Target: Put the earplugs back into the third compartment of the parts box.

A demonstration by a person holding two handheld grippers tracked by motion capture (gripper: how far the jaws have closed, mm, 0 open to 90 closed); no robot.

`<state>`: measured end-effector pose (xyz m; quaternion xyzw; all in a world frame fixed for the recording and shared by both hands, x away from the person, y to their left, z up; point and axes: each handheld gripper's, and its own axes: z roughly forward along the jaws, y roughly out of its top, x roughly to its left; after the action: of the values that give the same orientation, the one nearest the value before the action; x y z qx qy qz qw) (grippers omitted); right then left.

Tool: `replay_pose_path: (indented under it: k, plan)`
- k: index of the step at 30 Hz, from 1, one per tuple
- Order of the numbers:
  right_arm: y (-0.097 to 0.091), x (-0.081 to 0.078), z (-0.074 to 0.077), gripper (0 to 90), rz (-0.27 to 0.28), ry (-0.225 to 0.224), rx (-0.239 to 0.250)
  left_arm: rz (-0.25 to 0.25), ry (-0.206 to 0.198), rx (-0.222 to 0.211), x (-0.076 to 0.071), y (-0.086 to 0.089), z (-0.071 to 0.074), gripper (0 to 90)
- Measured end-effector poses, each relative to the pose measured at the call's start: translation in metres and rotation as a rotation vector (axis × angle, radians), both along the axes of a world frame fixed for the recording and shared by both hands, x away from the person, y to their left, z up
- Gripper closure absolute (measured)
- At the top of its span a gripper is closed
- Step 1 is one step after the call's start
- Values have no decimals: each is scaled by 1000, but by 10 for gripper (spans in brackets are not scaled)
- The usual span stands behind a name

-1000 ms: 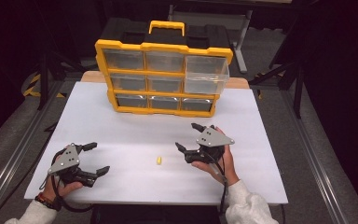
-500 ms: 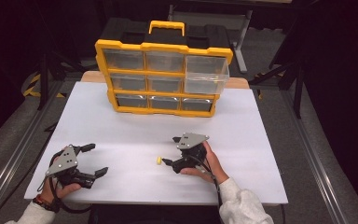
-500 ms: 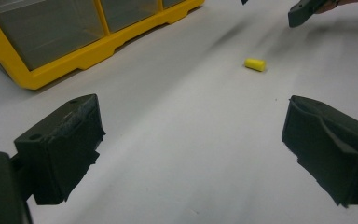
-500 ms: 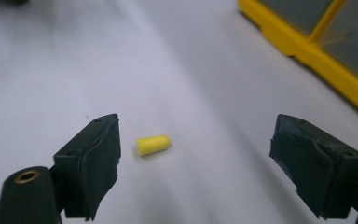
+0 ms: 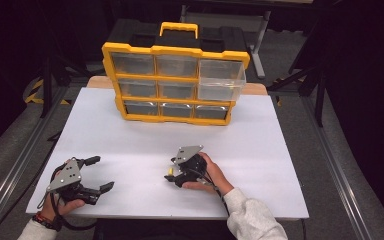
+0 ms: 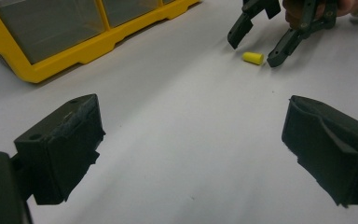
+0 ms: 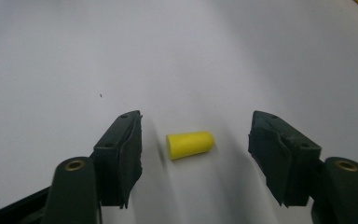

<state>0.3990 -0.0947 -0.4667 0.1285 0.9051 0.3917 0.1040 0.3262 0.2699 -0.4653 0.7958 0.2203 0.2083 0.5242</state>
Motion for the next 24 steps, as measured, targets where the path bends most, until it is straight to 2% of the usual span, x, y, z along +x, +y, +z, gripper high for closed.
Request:
replay_pose_path:
  k: [2, 5, 6, 7, 8, 9, 10, 14, 22, 24]
  plan:
    - [0, 2, -1, 413, 4, 10, 0, 1, 4, 1, 1, 0, -1, 63]
    - [0, 3, -1, 441, 7, 23, 2, 0, 7, 3, 0, 0, -1, 63]
    - [0, 4, -1, 471, 3, 40, 5, 1, 5, 5, 0, 0, -1, 63]
    - [0, 4, -1, 471, 3, 40, 5, 1, 5, 5, 0, 0, -1, 63]
    - [0, 5, -1, 523, 10, 43, 9, 0, 4, 4, 0, -1, -1, 62]
    - [0, 5, -1, 523, 10, 43, 9, 0, 4, 4, 0, -1, -1, 63]
    - [0, 5, -1, 572, 14, 43, 11, 0, 4, 5, 0, -1, -1, 63]
    - [0, 3, -1, 653, 23, 39, 12, 1, 8, 7, 1, -1, -2, 62]
    - [0, 1, -1, 703, 32, 22, 9, 5, 7, -1, 1, 0, -2, 63]
    - [0, -1, 0, 713, 29, 6, 4, 6, 7, -2, 1, 0, -1, 63]
